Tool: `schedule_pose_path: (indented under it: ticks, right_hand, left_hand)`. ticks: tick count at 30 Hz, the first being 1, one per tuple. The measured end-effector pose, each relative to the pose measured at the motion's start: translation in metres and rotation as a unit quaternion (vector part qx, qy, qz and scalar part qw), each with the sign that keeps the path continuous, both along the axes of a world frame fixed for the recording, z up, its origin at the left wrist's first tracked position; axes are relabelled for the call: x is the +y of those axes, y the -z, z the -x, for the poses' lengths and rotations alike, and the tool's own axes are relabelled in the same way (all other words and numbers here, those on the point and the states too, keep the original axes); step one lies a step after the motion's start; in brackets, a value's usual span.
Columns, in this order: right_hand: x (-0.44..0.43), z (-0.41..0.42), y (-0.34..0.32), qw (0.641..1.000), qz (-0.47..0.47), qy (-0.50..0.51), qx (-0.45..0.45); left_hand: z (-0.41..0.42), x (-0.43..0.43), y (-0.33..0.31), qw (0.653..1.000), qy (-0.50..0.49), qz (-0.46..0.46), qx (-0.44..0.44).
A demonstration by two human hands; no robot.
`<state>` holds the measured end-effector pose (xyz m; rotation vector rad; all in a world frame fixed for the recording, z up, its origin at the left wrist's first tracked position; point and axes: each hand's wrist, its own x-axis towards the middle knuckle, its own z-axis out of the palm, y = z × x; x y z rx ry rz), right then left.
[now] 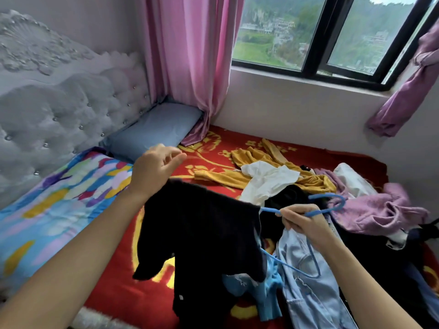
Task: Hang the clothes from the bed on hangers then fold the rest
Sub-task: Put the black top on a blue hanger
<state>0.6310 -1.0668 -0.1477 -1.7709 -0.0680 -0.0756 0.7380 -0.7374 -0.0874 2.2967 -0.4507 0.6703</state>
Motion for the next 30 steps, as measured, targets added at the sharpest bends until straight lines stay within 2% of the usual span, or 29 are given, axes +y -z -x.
schedule_pose_path:
  ticks: [2,3,5,6,7,12,14,17,20,23,25,27,29,30]
  right_hand:
    - [0.005,-0.005,-0.007,1.0,-0.011,0.02,-0.018]
    - [0.009,-0.006,-0.009,1.0,-0.012,0.016,-0.024]
    - [0.018,-0.009,-0.01,1.0,-0.005,0.0,-0.018]
    - [0.022,-0.01,-0.011,1.0,-0.001,0.0,-0.011]
    - [0.024,-0.01,-0.013,1.0,-0.001,0.001,-0.004]
    - [0.04,-0.011,-0.036,0.996,-0.089,0.006,0.007]
    - [0.063,-0.013,-0.044,0.997,-0.08,0.004,0.002]
    - [0.091,-0.016,-0.046,1.0,0.001,0.008,-0.004]
    - [0.088,-0.02,-0.054,0.998,0.042,0.004,-0.052]
    - [0.061,-0.025,-0.056,0.976,0.195,-0.01,-0.096]
    - [0.04,-0.027,-0.05,0.951,0.265,0.064,-0.148]
    - [0.018,-0.028,-0.038,0.904,0.302,0.222,-0.206]
    - [0.003,-0.027,-0.023,0.874,0.245,0.381,-0.175]
    - [0.0,-0.026,-0.017,0.879,0.175,0.424,-0.128]
  left_hand:
    - [0.003,-0.01,-0.001,0.998,0.027,-0.063,-0.007]
    - [0.006,-0.018,0.001,0.987,0.066,-0.149,0.014]
    - [0.011,-0.036,0.013,0.929,0.125,-0.344,0.061]
    - [0.014,-0.043,0.019,0.905,0.134,-0.397,0.076]
    - [0.017,-0.048,0.023,0.901,0.134,-0.405,0.08]
    - [0.033,-0.064,0.025,0.936,0.157,-0.311,0.052]
    - [0.042,-0.076,0.025,0.948,0.166,-0.266,0.053]
    - [0.056,-0.094,0.029,0.954,0.186,-0.226,0.069]
    - [0.055,-0.095,0.024,0.966,0.177,-0.169,0.086]
    - [0.046,-0.082,0.014,0.972,0.183,-0.075,0.128]
    - [0.039,-0.066,0.007,0.975,0.166,-0.014,0.145]
    - [0.033,-0.052,0.001,0.978,0.145,0.037,0.143]
    - [0.029,-0.045,-0.005,0.98,0.137,0.067,0.129]
    - [0.028,-0.044,-0.007,0.98,0.137,0.08,0.122]
